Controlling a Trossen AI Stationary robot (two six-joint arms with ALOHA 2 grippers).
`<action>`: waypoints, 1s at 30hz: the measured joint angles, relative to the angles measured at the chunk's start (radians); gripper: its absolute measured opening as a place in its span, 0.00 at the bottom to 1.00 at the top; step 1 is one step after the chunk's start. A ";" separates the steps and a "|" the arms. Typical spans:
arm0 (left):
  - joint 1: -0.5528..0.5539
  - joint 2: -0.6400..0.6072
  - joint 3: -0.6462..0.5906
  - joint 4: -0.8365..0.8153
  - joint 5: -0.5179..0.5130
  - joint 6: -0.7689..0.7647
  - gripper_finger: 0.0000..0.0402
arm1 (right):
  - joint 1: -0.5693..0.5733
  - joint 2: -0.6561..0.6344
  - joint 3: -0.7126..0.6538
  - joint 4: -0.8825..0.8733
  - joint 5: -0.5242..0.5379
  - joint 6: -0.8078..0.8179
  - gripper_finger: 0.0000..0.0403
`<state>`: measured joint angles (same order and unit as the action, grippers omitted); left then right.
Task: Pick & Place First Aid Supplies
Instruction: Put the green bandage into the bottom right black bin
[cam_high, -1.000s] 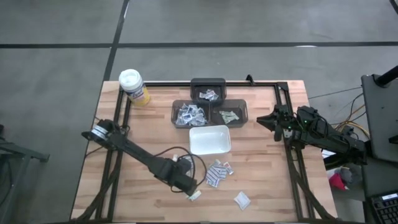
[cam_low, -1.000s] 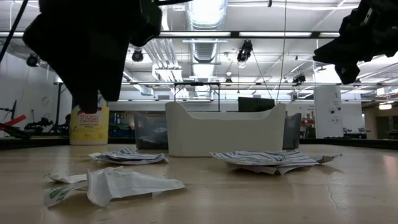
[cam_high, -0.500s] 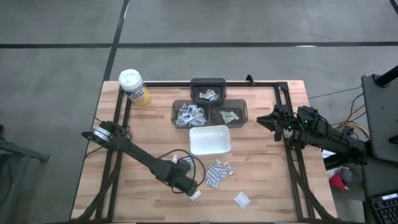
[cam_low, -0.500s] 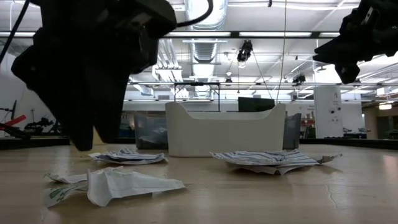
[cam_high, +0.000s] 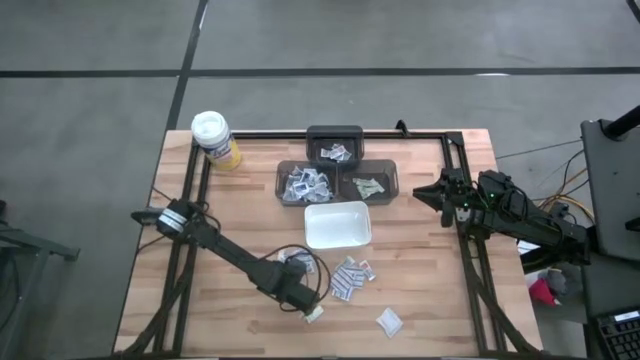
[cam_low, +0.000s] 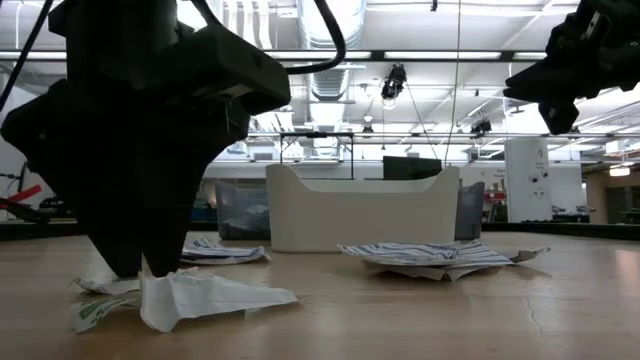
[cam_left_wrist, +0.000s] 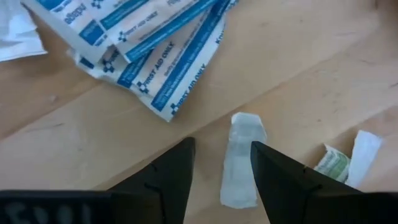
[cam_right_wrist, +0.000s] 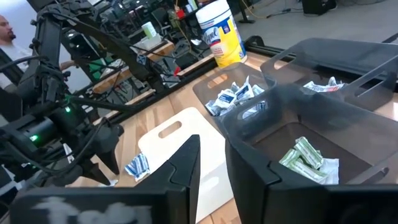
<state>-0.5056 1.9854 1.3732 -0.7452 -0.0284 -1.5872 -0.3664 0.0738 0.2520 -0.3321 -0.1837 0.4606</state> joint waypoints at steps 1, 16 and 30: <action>0.000 -0.002 0.000 -0.010 0.001 -0.006 0.46 | 0.000 0.000 0.000 0.000 0.000 0.000 0.17; -0.002 -0.006 0.015 -0.076 0.015 -0.042 0.45 | 0.000 0.000 0.000 0.000 0.000 0.000 0.21; -0.001 -0.006 0.082 -0.127 0.031 -0.060 0.39 | 0.000 0.000 0.000 0.000 0.000 0.000 0.17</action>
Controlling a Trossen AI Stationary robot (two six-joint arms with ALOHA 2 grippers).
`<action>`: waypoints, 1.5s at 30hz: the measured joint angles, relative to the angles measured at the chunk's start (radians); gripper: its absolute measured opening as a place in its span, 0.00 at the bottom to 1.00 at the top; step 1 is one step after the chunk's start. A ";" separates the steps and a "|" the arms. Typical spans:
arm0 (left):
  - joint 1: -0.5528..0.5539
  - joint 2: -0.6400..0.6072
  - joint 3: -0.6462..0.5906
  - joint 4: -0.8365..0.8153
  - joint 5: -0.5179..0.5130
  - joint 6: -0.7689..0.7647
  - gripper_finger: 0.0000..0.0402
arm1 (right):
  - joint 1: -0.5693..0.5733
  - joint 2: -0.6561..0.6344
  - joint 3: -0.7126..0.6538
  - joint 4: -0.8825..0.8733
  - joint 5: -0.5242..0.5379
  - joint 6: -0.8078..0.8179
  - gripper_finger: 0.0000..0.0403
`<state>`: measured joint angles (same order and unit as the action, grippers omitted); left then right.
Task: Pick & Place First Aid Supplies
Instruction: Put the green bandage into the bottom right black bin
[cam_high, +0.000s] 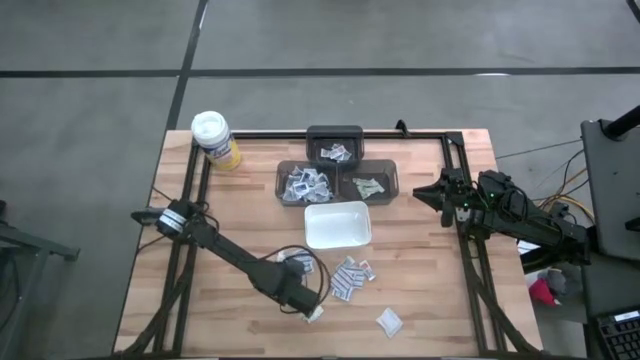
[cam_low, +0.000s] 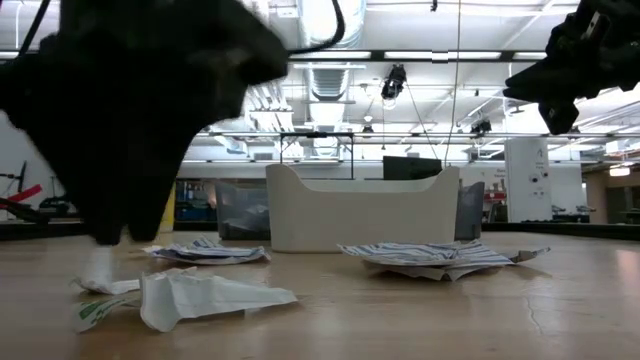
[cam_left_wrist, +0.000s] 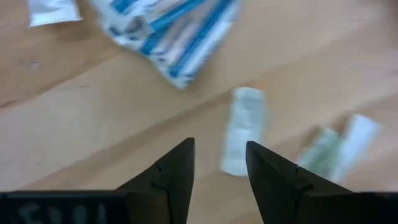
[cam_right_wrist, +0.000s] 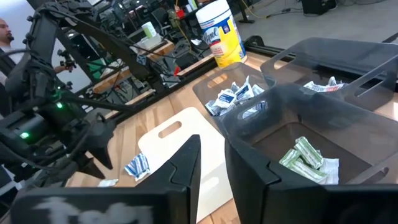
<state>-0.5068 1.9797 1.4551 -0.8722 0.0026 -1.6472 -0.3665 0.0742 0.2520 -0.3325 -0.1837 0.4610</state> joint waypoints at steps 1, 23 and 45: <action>0.000 0.000 0.012 0.001 -0.006 0.006 0.39 | 0.000 0.000 0.000 0.000 0.000 0.000 0.17; -0.002 0.082 -0.007 0.065 -0.004 -0.027 0.39 | 0.000 0.001 0.000 0.000 0.000 0.000 0.20; -0.005 0.066 0.014 -0.230 0.033 -0.001 0.39 | 0.000 0.001 0.000 0.000 0.000 0.000 0.22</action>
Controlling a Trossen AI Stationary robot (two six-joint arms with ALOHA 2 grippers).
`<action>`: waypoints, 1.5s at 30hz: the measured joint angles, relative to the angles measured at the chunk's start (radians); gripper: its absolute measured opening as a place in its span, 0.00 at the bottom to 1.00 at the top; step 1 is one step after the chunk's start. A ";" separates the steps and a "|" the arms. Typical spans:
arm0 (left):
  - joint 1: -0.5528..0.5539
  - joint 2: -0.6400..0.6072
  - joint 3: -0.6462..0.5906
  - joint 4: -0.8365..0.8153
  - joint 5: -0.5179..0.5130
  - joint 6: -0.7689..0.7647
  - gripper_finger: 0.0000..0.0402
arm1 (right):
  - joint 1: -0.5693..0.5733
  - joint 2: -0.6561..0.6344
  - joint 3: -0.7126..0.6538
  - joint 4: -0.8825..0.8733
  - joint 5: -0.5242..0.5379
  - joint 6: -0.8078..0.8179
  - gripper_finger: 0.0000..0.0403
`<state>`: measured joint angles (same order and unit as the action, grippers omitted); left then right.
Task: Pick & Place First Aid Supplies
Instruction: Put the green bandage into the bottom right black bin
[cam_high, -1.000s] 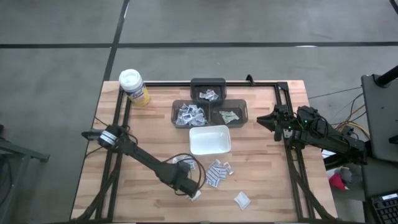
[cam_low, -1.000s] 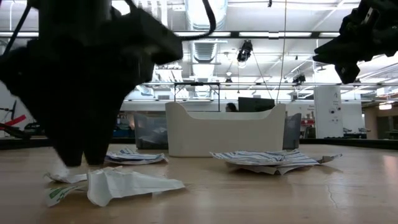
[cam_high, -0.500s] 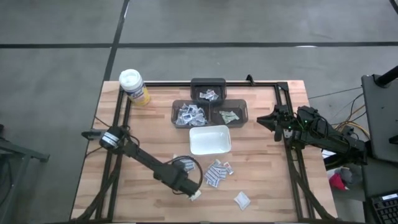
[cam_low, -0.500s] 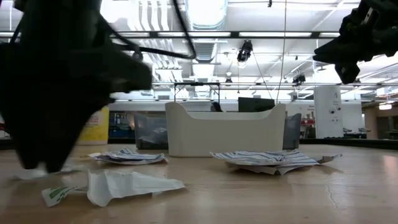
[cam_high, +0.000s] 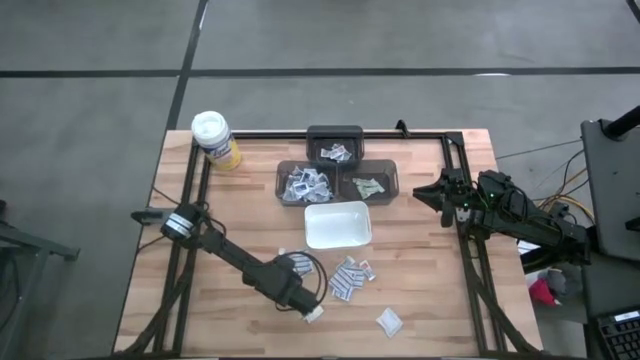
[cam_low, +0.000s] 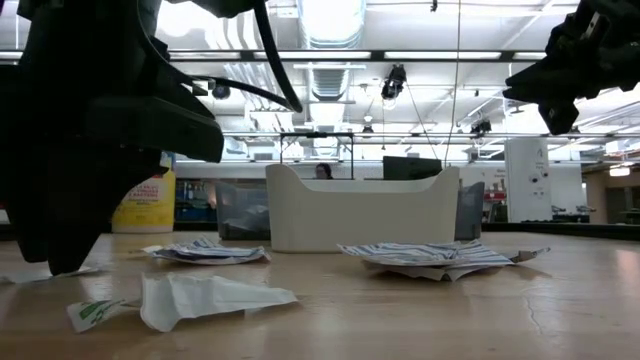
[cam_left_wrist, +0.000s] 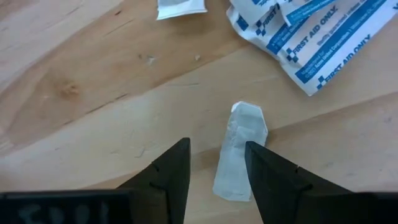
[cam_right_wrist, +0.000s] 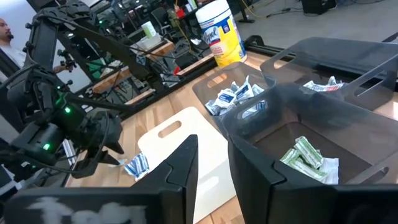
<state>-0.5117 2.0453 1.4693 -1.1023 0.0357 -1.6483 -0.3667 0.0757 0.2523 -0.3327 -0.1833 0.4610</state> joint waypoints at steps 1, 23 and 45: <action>0.000 0.000 0.002 -0.001 0.000 0.002 0.39 | 0.000 0.000 0.000 0.000 0.000 0.000 0.21; -0.002 -0.002 0.066 0.065 -0.052 -0.006 0.39 | 0.000 0.000 0.000 0.000 0.000 0.000 0.21; -0.002 0.045 0.067 0.114 -0.057 0.013 0.24 | 0.000 0.000 0.000 0.000 0.000 0.000 0.19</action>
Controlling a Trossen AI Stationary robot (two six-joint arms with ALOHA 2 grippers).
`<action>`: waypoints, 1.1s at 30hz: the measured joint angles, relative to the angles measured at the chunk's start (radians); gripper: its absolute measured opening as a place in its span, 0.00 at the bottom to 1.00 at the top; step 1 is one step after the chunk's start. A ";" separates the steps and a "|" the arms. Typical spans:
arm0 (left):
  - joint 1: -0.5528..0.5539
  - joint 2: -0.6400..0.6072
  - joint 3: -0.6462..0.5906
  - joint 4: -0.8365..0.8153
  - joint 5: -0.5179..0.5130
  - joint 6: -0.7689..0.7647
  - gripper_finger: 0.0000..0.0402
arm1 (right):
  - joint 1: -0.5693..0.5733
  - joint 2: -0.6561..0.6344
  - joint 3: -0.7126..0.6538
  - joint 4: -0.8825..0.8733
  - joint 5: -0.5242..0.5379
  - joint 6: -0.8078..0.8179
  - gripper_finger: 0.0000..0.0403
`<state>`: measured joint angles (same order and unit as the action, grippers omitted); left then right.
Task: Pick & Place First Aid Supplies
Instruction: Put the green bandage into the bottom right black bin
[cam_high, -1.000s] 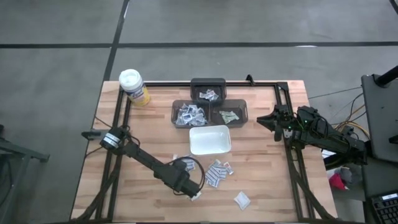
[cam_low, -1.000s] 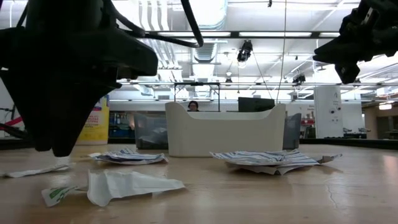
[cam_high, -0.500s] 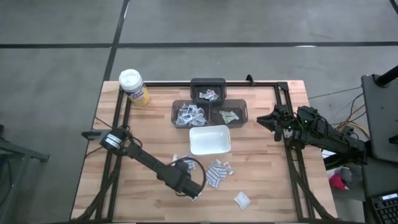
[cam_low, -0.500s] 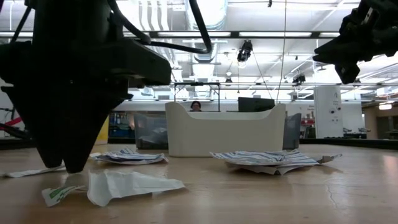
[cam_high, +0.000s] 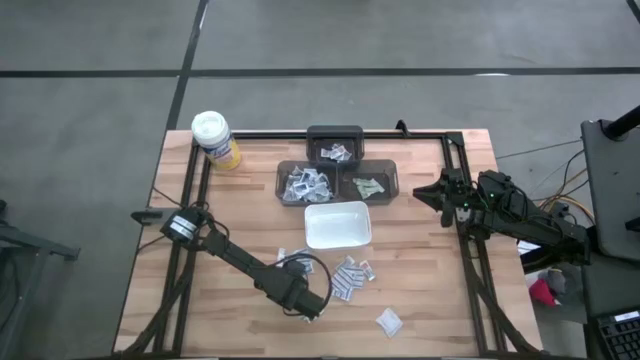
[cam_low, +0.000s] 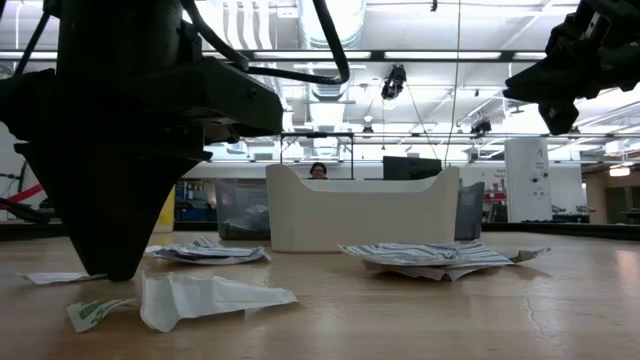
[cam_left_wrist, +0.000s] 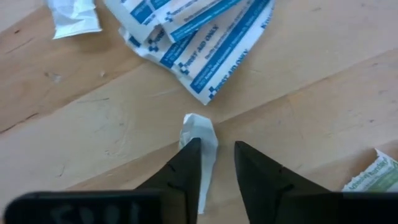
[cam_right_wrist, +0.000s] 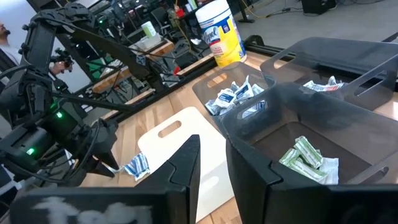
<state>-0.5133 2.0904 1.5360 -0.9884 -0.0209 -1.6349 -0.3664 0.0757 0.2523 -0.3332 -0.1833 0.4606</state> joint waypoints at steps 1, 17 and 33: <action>0.000 0.000 0.000 0.005 -0.002 0.008 0.22 | 0.000 0.000 0.000 0.000 0.000 0.000 0.19; 0.000 -0.002 -0.003 0.045 -0.016 0.044 0.01 | 0.000 0.000 0.000 -0.001 0.000 -0.008 0.19; -0.001 -0.127 -0.006 0.159 0.021 0.421 0.00 | 0.000 0.000 0.000 -0.001 0.000 -0.008 0.20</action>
<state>-0.5144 1.9635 1.5299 -0.8291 0.0005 -1.2137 -0.3666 0.0756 0.2523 -0.3337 -0.1832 0.4530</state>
